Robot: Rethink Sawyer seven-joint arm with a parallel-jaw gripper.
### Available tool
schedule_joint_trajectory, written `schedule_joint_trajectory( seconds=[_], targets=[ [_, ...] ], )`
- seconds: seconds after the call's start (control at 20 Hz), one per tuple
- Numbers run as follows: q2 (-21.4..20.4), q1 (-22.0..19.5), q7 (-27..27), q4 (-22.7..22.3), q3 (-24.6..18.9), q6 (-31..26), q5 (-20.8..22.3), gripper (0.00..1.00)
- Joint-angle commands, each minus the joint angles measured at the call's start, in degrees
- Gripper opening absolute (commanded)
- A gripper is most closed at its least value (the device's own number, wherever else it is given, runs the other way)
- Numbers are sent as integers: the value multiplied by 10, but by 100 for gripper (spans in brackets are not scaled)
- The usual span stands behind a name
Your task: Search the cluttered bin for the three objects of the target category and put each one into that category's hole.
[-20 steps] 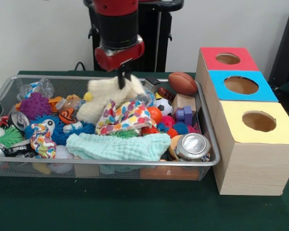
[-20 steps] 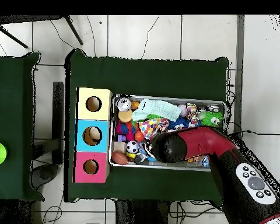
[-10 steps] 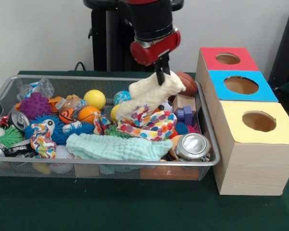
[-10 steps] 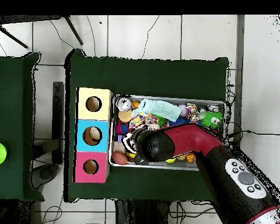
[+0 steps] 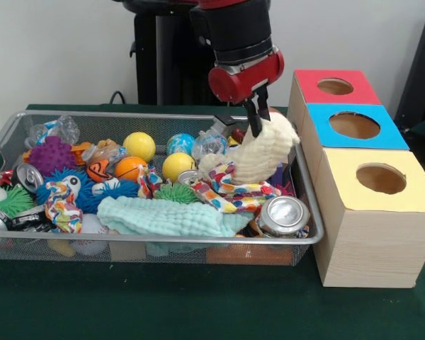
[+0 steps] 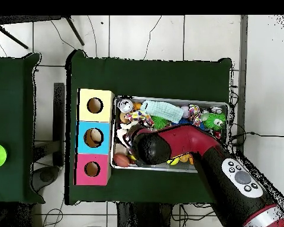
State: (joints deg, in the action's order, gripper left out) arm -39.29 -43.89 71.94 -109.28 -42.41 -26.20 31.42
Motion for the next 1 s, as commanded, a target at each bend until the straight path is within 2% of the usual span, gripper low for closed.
schedule_joint_trajectory(
  seconds=[0.05, 0.2, 0.25, 0.45, 0.6, 0.8, 1.0],
  targets=[
    [29, -5, 34, -17, 27, 36, 33, 100],
    [26, 1, 59, -15, 47, 41, 28, 100],
    [22, -5, 51, -18, 37, 41, 25, 100],
    [-30, 1, 1, -20, 57, -56, 31, 100],
    [-42, -9, -25, -21, 52, -78, 29, 100],
    [-70, -26, -55, -22, 36, -132, 4, 100],
    [-76, -40, -87, -7, 30, -169, 14, 100]
  ],
)
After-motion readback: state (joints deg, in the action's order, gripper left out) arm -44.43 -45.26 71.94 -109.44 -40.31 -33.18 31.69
